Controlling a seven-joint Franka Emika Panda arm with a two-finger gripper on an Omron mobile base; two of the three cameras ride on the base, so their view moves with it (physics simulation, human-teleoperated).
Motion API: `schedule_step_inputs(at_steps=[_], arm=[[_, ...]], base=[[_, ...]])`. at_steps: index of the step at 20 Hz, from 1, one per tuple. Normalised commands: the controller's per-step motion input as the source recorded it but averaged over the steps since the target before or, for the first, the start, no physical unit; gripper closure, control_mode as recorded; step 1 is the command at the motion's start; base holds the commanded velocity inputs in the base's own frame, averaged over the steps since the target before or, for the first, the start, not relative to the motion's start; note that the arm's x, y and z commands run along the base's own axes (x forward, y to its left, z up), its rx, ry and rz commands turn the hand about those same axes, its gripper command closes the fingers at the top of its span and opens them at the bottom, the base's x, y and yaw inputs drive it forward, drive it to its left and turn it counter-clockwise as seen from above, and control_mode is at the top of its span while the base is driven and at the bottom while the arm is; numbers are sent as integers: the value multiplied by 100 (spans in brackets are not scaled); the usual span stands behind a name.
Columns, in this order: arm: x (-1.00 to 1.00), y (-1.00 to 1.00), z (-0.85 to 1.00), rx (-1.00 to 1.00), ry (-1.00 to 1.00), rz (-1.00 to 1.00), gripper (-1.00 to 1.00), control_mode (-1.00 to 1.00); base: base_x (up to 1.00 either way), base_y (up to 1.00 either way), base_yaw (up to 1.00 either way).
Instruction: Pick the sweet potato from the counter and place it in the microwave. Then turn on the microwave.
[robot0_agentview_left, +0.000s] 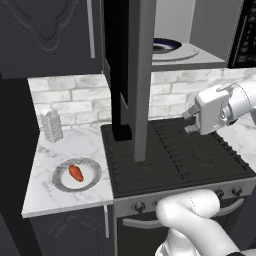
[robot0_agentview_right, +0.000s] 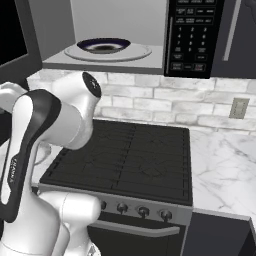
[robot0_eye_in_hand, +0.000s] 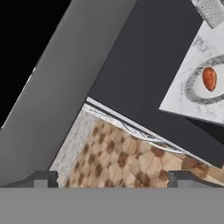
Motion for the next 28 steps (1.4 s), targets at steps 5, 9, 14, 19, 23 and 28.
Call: schedule_step_inputs(at_steps=[5, 9, 14, 19, 23, 28], arm=[[5, 2, -48, -4, -5, -4, -100, -100], [23, 21, -25, -8, -10, -1, -100, -100], [25, 27, -14, -17, -16, 0, -100, -100], [25, 15, -17, -21, -13, 0, -100, -100], [4, 24, -31, -21, -7, 0, -100, -100], [0, 15, -34, -14, -2, -4, -100, -100]], base=[[0, 0, 0], [0, 0, 0], [0, 0, 0], [0, 0, 0], [0, 0, 0], [0, 0, 0]])
